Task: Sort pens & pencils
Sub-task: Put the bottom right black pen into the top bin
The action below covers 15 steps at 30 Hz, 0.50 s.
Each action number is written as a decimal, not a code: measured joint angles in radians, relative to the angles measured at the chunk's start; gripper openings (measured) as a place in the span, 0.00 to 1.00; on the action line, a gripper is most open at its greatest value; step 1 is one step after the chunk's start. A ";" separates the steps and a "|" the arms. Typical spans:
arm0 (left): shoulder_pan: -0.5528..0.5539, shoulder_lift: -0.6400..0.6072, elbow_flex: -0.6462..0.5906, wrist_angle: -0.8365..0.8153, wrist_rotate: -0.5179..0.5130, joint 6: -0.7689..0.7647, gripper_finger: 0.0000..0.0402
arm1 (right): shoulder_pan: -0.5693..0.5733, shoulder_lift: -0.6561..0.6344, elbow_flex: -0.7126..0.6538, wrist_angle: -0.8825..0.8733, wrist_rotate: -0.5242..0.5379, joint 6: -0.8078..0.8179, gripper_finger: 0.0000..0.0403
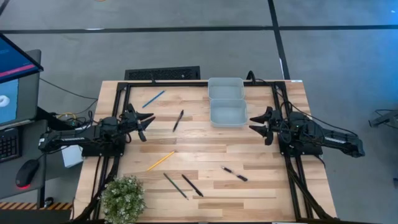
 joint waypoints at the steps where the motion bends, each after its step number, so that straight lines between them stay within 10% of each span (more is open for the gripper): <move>1: 0.000 0.000 0.000 0.000 0.000 0.000 0.19 | 0.000 0.000 0.000 0.000 0.000 0.000 0.57; 15: 0.000 0.000 0.000 -0.001 0.001 -0.017 0.19 | 0.000 0.000 0.001 0.126 0.002 0.009 0.68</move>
